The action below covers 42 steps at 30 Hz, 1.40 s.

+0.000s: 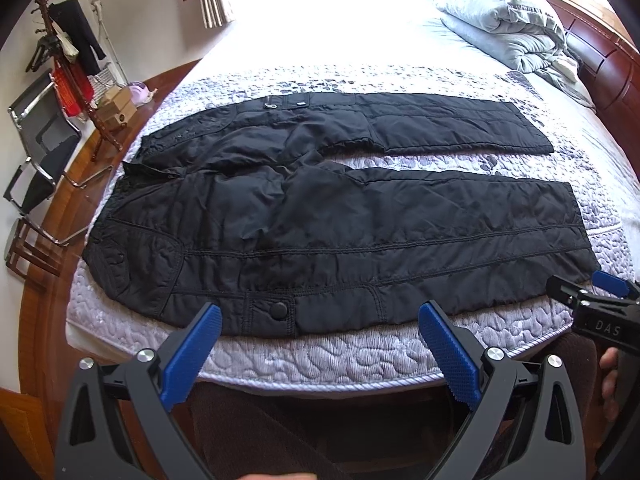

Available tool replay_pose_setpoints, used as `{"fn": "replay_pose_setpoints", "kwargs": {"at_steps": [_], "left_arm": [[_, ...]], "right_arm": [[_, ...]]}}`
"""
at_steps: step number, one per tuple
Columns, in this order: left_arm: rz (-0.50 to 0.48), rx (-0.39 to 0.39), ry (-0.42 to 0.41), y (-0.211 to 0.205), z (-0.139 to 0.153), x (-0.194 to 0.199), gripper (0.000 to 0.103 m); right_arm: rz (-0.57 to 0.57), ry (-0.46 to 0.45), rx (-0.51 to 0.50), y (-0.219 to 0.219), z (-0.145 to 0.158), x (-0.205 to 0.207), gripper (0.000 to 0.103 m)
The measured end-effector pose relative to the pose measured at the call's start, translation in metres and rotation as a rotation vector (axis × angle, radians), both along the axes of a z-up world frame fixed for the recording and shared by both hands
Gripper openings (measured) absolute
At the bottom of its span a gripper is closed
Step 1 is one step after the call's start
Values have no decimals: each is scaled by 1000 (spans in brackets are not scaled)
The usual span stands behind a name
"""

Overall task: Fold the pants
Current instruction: 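Grasp the pants waistband with the left tool while the right tool grasps a leg hem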

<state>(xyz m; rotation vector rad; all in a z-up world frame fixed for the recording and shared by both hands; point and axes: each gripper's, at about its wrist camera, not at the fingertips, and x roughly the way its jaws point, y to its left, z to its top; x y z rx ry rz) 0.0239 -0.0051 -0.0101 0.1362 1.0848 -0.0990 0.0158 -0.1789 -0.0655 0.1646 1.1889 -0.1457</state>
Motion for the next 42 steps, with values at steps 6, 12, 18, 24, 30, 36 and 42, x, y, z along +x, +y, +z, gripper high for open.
{"fn": "replay_pose_setpoints", "kwargs": {"at_steps": [6,12,18,24,30,36,42], "left_arm": [[19,-59,5,38,-2,58,99],[160,-86,56,118,-4,163,99],[347,-98,179,219,-22,274,99],[568,-192,283,310,-61,344,99],[602,-202,391,331,-109,383,99],[527,-197,376,320,-132,395,71],[506,-263,360,324,-131,391,20]], "right_arm": [[24,-33,-179,-30,15,42,101],[41,-20,-281,-90,27,121,101],[-6,21,-183,-156,12,194,101],[-98,81,-104,-220,-33,260,101],[-211,113,52,-264,-80,295,101],[-219,70,67,-268,-84,309,101],[-174,19,60,-275,-71,322,101]]}}
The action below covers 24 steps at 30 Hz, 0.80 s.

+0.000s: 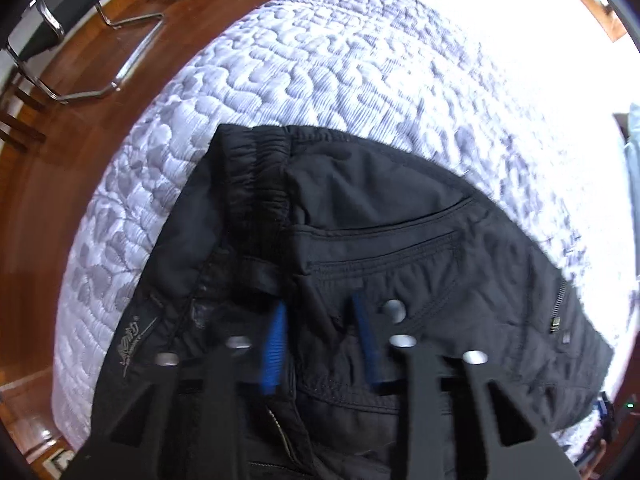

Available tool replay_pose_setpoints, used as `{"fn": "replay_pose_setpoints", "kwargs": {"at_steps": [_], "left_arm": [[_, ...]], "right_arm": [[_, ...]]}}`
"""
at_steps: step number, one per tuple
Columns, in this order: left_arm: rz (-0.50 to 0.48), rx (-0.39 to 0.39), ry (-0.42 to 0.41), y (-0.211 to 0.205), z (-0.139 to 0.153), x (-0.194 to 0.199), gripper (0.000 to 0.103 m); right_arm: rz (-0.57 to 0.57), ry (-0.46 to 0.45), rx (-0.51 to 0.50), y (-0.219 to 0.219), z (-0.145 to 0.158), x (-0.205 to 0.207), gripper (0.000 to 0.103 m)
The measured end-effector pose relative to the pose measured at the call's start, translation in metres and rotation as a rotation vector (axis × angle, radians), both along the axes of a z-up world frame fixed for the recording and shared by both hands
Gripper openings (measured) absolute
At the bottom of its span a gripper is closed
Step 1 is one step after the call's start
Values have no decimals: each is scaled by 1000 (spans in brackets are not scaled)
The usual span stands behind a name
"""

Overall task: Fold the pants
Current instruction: 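Grasp the pants waistband with the left tool while the right tool grasps a leg hem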

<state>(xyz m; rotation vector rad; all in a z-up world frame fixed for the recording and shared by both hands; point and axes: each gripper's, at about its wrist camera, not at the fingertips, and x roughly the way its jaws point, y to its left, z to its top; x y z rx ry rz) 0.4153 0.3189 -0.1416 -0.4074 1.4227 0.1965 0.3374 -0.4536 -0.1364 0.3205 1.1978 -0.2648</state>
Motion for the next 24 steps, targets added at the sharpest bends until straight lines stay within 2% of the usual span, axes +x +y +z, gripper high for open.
{"fn": "replay_pose_setpoints", "kwargs": {"at_steps": [1,3,6,9,11,13,17,23,24], "left_arm": [[1,-26,-11,0,3,-1,13],[-30,-17,-30,-7,11,0,9],[-75,18,-59,-20,21,-4,7],[-92,31,-86,-33,35,-3,7],[-100,48,-79,-34,31,-2,7],[-90,50,-69,-35,26,1,7],[-85,53,-60,-29,16,7,7],[-84,64,-47,-26,8,7,7],[-82,68,-43,-26,7,8,7]], "right_arm": [[7,-10,-3,-1,3,1,101],[13,-32,-3,-5,10,4,101],[20,-72,15,-12,20,11,101],[62,-89,81,-18,25,22,101],[89,-59,94,-20,22,31,101],[102,-42,54,-19,20,40,101],[123,10,76,-17,7,61,101],[133,111,-26,-9,-23,87,100],[139,125,-54,-5,-27,88,91]]}}
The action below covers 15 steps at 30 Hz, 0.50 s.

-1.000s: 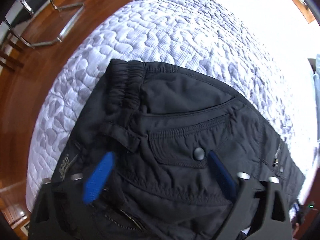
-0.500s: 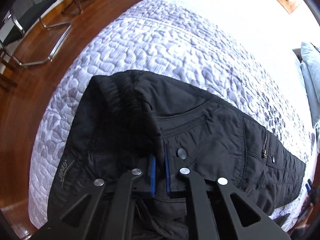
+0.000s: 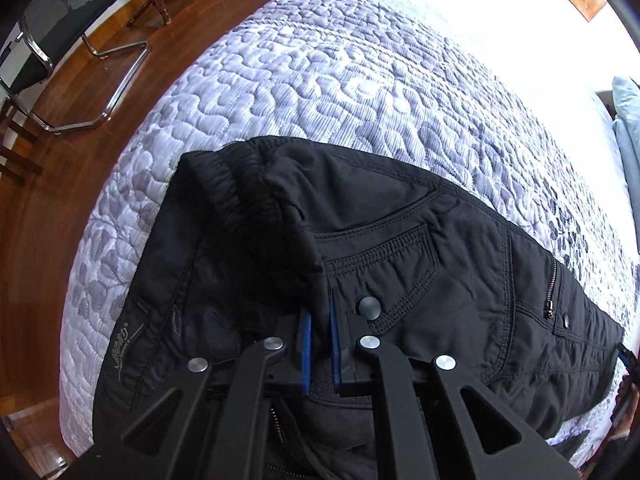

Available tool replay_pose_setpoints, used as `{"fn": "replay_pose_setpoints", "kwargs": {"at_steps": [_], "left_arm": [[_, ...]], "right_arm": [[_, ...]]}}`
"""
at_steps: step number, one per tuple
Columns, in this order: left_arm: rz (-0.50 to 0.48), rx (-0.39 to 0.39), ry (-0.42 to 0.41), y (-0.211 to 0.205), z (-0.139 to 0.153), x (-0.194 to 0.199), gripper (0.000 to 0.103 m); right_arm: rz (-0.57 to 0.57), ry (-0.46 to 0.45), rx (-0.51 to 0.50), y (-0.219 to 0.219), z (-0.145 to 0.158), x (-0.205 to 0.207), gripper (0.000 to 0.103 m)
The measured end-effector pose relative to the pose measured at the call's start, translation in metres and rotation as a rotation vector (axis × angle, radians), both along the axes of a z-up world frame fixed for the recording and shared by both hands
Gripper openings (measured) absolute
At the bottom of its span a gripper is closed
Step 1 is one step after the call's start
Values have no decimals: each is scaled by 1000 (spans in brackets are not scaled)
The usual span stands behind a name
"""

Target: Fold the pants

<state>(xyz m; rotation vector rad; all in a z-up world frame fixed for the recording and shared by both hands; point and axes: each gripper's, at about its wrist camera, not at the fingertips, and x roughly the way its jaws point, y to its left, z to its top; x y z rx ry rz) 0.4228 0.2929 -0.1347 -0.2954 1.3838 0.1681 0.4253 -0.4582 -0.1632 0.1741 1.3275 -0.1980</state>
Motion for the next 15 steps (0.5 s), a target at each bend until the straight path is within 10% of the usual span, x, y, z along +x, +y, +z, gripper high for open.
{"fn": "replay_pose_setpoints", "kwargs": {"at_steps": [4,6,15], "left_arm": [[11,24,30,-4,-1,3,10],[3,52,39,-9,-1,3,10],[18,10,-121,-15,35,-14,8]], "right_arm": [[40,10,-61,14,-2,-3,24],[59,1,-74,19,5,-7,11],[160,-237,-131,47,88,-47,4]]}}
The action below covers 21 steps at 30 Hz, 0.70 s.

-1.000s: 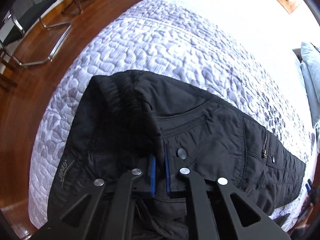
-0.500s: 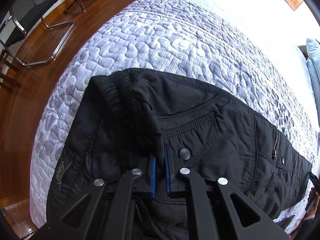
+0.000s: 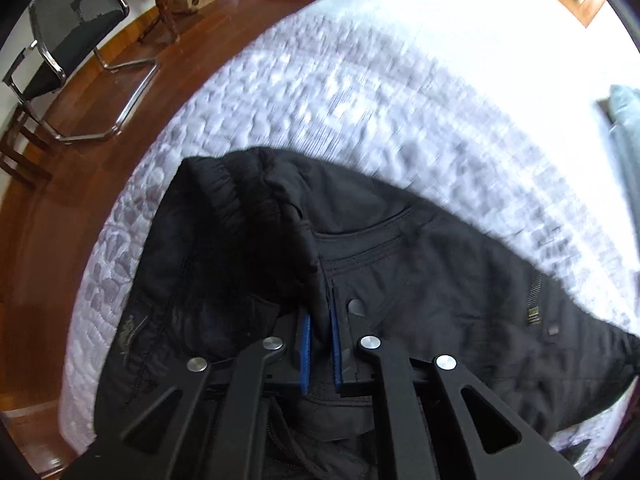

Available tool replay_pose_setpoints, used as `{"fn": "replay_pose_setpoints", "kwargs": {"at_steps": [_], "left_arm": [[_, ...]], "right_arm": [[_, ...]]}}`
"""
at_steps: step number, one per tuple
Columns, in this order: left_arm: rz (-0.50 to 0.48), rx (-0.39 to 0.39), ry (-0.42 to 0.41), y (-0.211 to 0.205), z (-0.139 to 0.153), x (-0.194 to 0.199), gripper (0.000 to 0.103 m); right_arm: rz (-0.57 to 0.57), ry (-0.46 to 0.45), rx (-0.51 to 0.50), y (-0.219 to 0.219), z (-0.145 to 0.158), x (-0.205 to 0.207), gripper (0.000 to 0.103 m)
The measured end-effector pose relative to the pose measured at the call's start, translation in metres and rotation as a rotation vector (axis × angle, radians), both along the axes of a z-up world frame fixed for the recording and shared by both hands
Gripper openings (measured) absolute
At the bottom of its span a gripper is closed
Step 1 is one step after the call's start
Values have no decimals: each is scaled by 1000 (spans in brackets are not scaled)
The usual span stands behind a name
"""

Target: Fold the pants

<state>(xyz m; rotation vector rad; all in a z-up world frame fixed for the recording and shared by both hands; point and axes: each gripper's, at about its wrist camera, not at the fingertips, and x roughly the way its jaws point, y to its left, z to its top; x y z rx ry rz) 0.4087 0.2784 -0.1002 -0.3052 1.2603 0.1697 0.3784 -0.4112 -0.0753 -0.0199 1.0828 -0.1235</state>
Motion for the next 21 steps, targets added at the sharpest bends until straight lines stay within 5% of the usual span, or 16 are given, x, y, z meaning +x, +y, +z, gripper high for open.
{"fn": "replay_pose_setpoints", "kwargs": {"at_steps": [10,15,21], "left_arm": [[-76,-142,-346,15,78,-99,8],[-38,-219,-422,43,83,-170,9],[-26,-254,-431,65,61,-244,10]], "right_arm": [[74,-360,61,10,87,-120,4],[16,-463,120,-12,87,-194,4],[-61,-442,176,-29,43,-265,5]]}}
